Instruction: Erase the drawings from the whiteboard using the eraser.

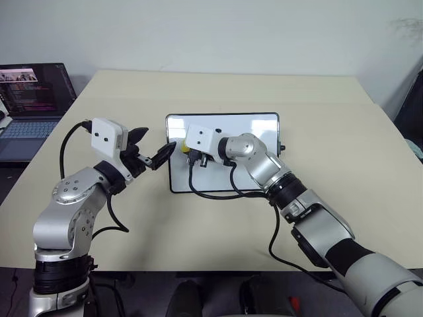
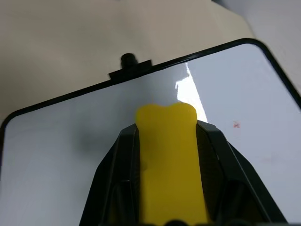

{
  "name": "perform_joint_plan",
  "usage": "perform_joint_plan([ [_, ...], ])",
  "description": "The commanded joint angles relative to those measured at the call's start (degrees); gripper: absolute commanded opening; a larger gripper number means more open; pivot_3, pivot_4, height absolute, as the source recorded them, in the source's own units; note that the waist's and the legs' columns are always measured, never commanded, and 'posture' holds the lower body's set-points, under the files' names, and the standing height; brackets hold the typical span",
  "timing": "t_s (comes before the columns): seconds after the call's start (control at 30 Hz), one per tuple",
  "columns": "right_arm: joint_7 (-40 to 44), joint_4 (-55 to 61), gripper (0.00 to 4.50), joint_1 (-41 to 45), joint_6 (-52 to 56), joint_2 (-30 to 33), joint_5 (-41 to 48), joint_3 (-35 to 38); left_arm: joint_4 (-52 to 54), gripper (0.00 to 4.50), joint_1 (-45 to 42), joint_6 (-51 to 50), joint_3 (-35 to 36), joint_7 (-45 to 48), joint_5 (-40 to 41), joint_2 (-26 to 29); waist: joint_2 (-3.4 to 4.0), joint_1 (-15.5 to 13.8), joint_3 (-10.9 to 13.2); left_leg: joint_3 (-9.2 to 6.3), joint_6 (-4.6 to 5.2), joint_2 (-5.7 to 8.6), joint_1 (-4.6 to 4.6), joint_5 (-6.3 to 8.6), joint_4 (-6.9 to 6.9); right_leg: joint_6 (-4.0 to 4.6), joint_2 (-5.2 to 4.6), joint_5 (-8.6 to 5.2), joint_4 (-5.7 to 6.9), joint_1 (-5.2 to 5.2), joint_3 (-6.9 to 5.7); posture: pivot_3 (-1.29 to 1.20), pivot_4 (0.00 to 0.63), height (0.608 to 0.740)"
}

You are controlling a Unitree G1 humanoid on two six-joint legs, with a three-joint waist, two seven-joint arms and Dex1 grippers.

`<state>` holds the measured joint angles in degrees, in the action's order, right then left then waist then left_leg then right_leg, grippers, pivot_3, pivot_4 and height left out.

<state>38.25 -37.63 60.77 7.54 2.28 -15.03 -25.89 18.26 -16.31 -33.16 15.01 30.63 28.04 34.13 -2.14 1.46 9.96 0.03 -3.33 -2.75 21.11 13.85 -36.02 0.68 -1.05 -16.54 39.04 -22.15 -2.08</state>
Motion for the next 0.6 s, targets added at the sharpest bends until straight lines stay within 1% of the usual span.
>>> perform_joint_plan([
  [0.03,-2.6,0.6,1.30,0.4,0.8,0.8,0.0,2.6,1.5,4.50,-0.7,0.7,0.5,-0.1,0.3,0.3,0.00,0.0,0.0,0.00,0.01,0.00,0.00,-0.01,0.00,0.01,0.00,0.01,0.00,0.00,0.00,0.00,0.150,0.740],
  [0.1,-3.2,4.0,1.30,1.1,0.0,0.4,1.6,4.2,1.5,4.50,-0.6,0.7,0.4,0.0,0.3,0.3,0.01,0.0,0.0,0.00,0.01,0.00,0.03,-0.01,0.00,0.00,0.00,0.01,0.01,-0.03,0.00,0.00,0.150,0.740],
  [0.2,-5.0,7.4,1.30,1.8,0.2,0.1,2.3,6.3,1.5,4.50,-0.5,0.7,0.5,0.1,0.3,0.3,0.01,0.0,0.0,-0.01,0.00,-0.01,0.34,-0.01,0.00,0.11,0.00,0.07,-0.04,-0.25,-0.01,0.00,0.150,0.740],
  [0.23,-5.9,8.4,1.30,2.0,0.4,0.1,2.4,7.1,1.5,4.50,-0.5,0.7,0.5,0.1,0.3,0.3,0.01,0.1,0.0,0.00,-0.01,-0.01,0.51,-0.01,0.00,0.25,0.00,0.15,-0.04,-0.42,0.00,0.00,0.150,0.740],
  [0.33,-7.3,9.2,1.30,2.2,0.9,-0.1,2.1,7.9,1.5,4.50,-0.5,0.7,0.3,0.3,0.3,0.2,-0.01,0.1,0.0,0.01,-0.02,-0.02,1.24,-0.01,0.00,0.24,0.00,0.20,0.02,-1.14,0.04,0.00,0.150,0.740],
  [0.5,-7.3,7.3,1.30,1.3,1.6,0.4,0.7,6.2,1.6,4.50,-0.7,0.7,-0.1,0.3,0.3,0.1,0.00,0.2,0.0,0.04,-0.08,-0.04,1.69,0.06,0.03,0.21,-0.02,0.17,-0.14,-1.51,0.02,0.00,0.150,0.740],
  [0.6,-5.2,6.8,1.30,-0.3,2.7,1.3,-0.6,4.3,1.5,4.50,-0.7,0.8,-0.2,0.3,0.4,0.1,0.00,0.2,0.0,0.04,-0.08,-0.02,1.69,0.06,0.02,0.21,-0.04,0.17,-0.15,-1.51,0.02,0.00,0.150,0.740],
])
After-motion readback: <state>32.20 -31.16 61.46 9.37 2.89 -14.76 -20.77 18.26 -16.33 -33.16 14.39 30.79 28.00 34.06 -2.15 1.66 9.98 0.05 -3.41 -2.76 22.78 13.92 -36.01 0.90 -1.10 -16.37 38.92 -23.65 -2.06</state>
